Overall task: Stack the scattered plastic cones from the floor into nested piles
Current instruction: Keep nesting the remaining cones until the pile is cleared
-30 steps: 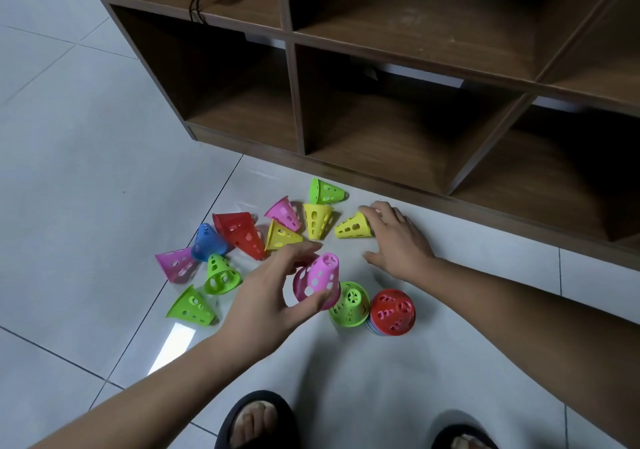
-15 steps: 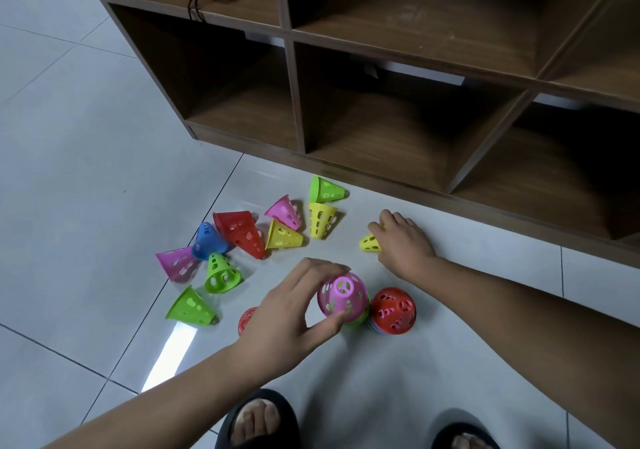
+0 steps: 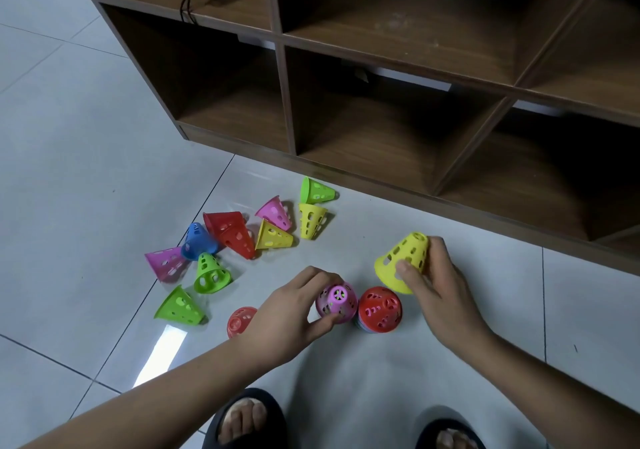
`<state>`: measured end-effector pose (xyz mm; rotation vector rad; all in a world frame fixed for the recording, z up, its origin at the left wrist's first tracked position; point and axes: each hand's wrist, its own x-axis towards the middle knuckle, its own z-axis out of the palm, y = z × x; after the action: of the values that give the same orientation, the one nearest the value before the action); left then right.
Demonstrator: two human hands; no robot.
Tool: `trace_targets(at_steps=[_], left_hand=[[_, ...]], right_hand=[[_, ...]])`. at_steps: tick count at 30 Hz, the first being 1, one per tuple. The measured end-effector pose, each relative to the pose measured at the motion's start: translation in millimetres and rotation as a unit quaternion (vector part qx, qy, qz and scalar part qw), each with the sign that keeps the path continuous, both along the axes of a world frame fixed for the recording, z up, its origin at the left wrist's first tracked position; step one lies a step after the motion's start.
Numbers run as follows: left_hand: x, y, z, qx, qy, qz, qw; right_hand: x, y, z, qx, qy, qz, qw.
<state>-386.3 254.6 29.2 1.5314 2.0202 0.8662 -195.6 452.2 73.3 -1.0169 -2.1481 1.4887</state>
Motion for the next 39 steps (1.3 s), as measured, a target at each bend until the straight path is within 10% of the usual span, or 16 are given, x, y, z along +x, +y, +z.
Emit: trace_targets(at_steps=[39], left_hand=[[-93, -68, -30, -0.035, 0.003, 0.197, 0.980]], right_hand=[[-138, -34, -51, 0.114, -0.131, 0.285, 0.943]])
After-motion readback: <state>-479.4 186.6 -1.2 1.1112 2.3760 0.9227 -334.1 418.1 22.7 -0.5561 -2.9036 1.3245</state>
